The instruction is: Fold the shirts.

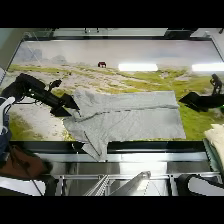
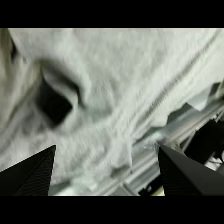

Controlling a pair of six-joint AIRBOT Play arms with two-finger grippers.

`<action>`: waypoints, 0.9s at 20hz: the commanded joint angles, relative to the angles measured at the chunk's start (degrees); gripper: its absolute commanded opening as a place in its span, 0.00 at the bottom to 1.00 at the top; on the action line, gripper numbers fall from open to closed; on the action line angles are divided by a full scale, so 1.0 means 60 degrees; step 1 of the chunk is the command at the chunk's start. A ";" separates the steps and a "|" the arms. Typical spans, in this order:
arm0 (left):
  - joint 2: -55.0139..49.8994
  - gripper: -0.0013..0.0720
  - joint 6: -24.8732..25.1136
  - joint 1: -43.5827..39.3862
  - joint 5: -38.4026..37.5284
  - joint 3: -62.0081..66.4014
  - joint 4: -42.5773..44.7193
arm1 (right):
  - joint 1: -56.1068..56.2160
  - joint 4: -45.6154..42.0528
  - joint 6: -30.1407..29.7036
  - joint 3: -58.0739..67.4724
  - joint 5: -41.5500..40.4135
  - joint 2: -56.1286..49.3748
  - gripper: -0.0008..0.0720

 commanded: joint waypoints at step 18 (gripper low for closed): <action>0.4619 0.96 -0.1002 -0.0244 -0.6189 -0.8670 -0.2368 | -0.0251 -0.0208 0.0951 -0.0044 0.1756 0.1432 0.88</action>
